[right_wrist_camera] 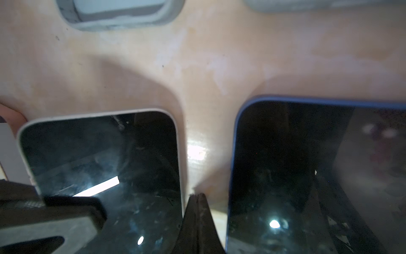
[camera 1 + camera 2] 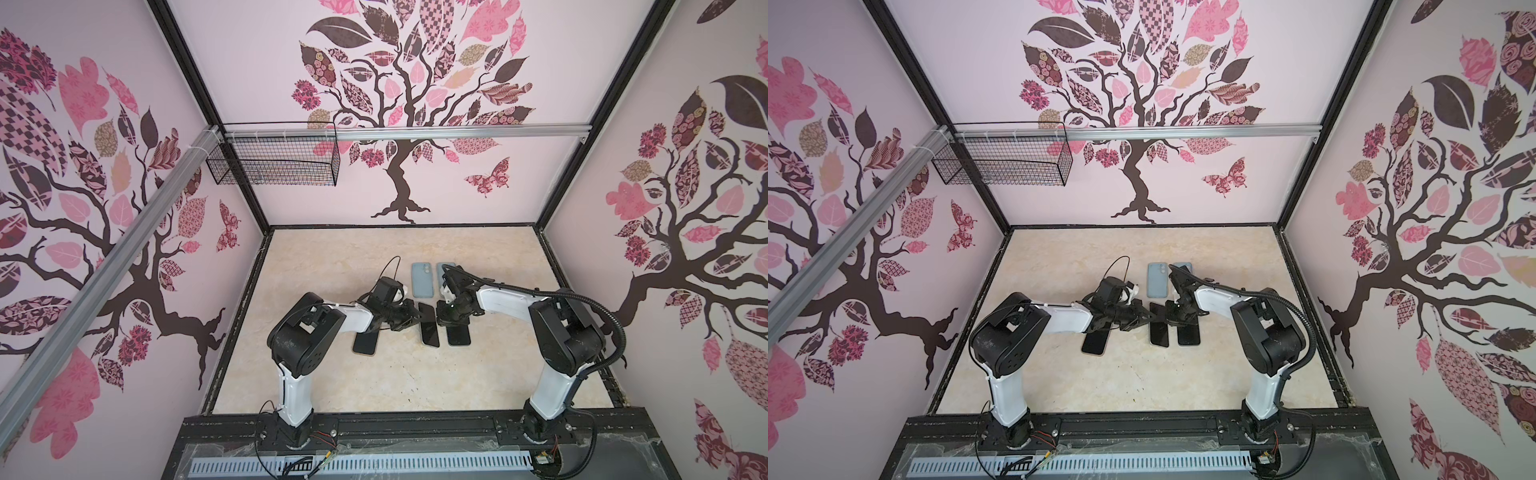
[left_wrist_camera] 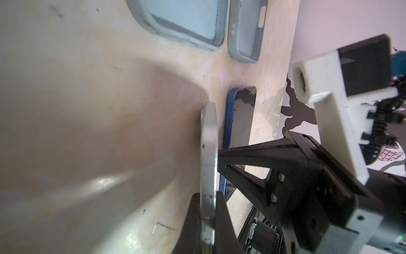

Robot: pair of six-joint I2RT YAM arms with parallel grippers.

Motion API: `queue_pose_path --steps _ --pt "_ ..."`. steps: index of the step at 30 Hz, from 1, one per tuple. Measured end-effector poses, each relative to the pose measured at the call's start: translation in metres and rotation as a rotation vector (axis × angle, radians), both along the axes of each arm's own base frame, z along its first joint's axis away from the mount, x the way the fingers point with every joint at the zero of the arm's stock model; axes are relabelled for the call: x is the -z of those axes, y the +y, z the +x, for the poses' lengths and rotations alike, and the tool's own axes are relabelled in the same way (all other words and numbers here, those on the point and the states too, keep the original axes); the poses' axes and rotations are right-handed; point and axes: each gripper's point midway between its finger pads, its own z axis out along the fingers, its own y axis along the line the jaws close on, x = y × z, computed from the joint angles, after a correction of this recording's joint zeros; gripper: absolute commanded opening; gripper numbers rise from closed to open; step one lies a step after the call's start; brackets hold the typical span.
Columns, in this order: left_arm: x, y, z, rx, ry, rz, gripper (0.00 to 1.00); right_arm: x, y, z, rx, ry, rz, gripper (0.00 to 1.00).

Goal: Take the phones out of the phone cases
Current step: 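Tip the silver-framed phone down flat onto the table with the left gripper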

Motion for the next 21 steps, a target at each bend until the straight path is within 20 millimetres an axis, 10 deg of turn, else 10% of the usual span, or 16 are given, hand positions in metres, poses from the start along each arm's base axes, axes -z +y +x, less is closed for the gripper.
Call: queue_pose_path --steps 12,21 --pt "0.004 0.001 0.000 -0.004 0.011 0.009 0.26 0.000 0.000 -0.001 0.000 0.003 -0.001 0.00" --pt "0.012 0.006 -0.004 -0.011 0.040 0.043 0.27 0.000 -0.001 -0.001 0.000 0.004 -0.002 0.00"
